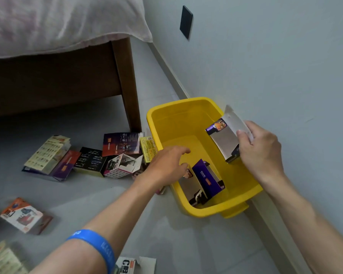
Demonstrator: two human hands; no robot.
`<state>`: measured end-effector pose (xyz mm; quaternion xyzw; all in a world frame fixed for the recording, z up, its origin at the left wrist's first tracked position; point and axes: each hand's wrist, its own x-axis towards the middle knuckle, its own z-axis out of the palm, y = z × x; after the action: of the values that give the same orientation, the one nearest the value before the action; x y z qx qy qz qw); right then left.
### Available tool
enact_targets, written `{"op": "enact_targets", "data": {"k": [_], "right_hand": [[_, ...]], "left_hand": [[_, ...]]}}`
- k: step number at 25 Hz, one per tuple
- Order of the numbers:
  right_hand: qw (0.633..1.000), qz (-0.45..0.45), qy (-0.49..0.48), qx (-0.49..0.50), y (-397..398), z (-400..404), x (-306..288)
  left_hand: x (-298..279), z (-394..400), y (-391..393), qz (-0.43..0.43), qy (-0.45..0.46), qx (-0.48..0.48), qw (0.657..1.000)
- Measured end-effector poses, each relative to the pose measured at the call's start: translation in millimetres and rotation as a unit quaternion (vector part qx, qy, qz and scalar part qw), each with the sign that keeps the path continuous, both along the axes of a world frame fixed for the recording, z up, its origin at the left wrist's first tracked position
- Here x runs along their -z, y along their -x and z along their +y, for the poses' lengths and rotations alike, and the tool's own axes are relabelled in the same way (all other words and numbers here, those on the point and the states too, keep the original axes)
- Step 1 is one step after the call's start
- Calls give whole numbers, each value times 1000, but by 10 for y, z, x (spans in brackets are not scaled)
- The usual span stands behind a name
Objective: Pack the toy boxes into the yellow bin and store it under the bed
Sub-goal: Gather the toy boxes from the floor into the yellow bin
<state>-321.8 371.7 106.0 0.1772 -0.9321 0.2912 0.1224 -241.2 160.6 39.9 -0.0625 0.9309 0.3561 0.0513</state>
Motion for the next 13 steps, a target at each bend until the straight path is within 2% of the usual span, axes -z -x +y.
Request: {"op": "enact_targets", "data": {"k": [2, 5, 6, 8, 11, 13], "right_hand": [[1000, 13, 11, 2, 25, -31, 22], [998, 32, -53, 23, 90, -11, 119], [996, 5, -87, 31, 106, 14, 188], [981, -110, -151, 49, 123, 87, 313], [911, -282, -298, 40, 109, 98, 397], [883, -267, -384, 43, 79, 10, 386]], "left_hand": [[39, 54, 0, 12, 18, 14, 1000], [127, 49, -13, 22, 105, 69, 992], [152, 38, -21, 23, 136, 85, 987], [185, 49, -40, 29, 171, 95, 980], [202, 78, -45, 25, 192, 108, 975], [159, 71, -76, 9, 188, 122, 974]]}}
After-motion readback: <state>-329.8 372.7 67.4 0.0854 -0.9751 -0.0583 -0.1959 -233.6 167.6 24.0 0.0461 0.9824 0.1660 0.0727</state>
